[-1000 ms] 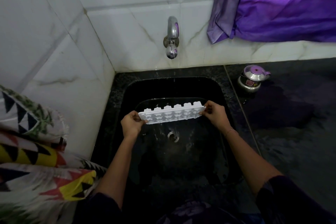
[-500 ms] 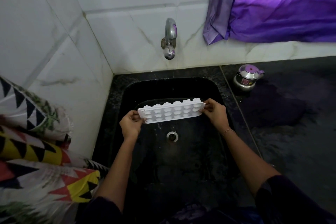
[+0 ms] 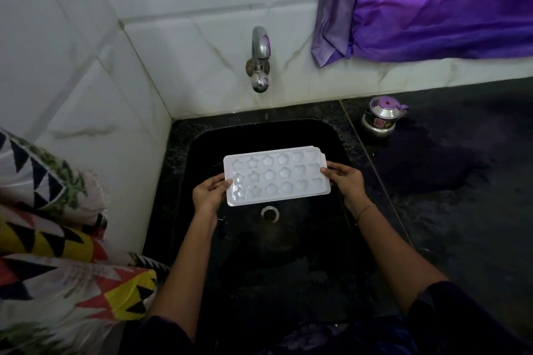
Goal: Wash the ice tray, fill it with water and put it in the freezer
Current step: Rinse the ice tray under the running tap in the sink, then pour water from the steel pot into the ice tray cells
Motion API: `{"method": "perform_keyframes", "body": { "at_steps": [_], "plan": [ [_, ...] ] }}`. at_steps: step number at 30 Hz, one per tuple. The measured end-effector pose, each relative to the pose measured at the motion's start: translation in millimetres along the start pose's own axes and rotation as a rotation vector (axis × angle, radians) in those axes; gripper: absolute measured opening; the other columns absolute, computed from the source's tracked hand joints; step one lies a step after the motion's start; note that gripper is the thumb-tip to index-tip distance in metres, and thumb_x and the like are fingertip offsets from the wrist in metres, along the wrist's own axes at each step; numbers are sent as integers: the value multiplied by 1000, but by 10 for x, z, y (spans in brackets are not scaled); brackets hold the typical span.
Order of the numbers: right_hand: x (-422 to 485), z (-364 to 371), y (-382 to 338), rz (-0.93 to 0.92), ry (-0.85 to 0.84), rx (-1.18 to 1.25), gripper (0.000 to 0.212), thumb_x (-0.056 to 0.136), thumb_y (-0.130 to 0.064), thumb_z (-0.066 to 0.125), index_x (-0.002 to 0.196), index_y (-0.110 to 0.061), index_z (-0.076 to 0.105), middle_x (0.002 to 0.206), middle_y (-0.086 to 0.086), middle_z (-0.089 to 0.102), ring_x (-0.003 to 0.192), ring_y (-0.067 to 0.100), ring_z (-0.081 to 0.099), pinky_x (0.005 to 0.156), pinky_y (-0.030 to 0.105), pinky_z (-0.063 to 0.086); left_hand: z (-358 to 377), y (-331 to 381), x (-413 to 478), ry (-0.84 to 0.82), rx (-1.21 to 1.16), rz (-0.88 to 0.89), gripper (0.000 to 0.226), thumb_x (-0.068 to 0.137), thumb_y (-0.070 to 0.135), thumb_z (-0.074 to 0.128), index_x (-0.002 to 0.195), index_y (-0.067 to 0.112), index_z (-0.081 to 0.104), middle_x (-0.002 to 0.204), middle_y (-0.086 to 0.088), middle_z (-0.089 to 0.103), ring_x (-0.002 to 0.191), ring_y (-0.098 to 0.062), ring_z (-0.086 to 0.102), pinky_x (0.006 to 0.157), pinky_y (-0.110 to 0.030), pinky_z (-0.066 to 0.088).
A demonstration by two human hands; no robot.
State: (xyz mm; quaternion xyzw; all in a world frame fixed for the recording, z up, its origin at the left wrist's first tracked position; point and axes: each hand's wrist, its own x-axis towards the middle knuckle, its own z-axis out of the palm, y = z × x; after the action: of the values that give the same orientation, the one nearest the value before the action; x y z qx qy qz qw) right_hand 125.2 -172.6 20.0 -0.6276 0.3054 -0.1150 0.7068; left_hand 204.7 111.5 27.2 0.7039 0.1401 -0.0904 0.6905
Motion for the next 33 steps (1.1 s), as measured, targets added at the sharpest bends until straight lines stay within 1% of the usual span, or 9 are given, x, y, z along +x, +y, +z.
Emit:
{"method": "perform_keyframes", "body": {
  "at_steps": [3,7,10,13,18,22,26,31,33],
  "plan": [
    [-51,-73,-42,91,-3,118,31,84,-5,66,114,2,62,82,5,68,54,3,64,52,17,52,73,8,-48,-34,-109,-69,30,85,1,66,114,-3,62,97,-12,68,65,-8,68,55,-18,56],
    [-57,-214,-119,175,-8,203,29,89,-2,59,118,1,59,59,-4,69,42,2,57,45,16,48,178,-17,-87,-51,-144,-127,29,87,0,63,115,-6,61,115,-20,63,79,-15,64,58,-19,57],
    [-35,-348,-158,194,1,185,28,89,-3,58,117,3,59,56,-5,69,42,3,58,44,17,48,308,-46,-123,-71,-109,-135,29,87,0,63,115,-8,60,117,-21,63,79,-14,64,57,-18,57],
    [20,-545,-166,198,39,157,27,88,-4,61,114,4,61,62,-1,70,49,7,64,48,20,52,484,-88,-189,-74,-78,-142,25,86,0,63,111,-5,62,116,-21,64,79,-14,64,55,-17,55],
    [166,-958,-181,181,65,52,23,88,-6,62,110,0,64,76,6,67,45,3,60,46,19,50,853,-150,-349,-104,-75,-162,26,87,-4,61,113,-9,60,112,-21,64,76,-16,65,53,-19,56],
    [324,-1346,-239,165,79,-14,23,87,-7,64,109,-1,66,82,7,68,52,5,64,53,21,54,1224,-246,-481,-106,-44,-187,21,87,-3,62,108,-5,63,110,-20,66,80,-20,67,69,-29,57],
    [444,-1767,-312,178,104,-28,21,85,-6,66,105,-1,66,79,6,67,47,5,62,48,18,52,1640,-257,-644,-106,-2,-186,21,88,-4,61,108,-7,62,103,-20,66,73,-18,65,51,-20,55],
    [618,-2266,-344,170,151,-23,24,83,-4,68,105,3,67,67,3,67,41,2,56,46,16,51,2156,-277,-775,-115,42,-179,22,86,-3,63,107,-9,62,93,-16,67,71,-18,64,50,-20,55],
    [681,-2444,-355,172,162,-25,23,82,-5,68,104,2,67,71,4,68,42,2,57,46,16,51,2354,-275,-814,-111,40,-171,20,86,-4,62,106,-8,63,88,-13,66,70,-17,63,49,-19,55]
  ]
}}
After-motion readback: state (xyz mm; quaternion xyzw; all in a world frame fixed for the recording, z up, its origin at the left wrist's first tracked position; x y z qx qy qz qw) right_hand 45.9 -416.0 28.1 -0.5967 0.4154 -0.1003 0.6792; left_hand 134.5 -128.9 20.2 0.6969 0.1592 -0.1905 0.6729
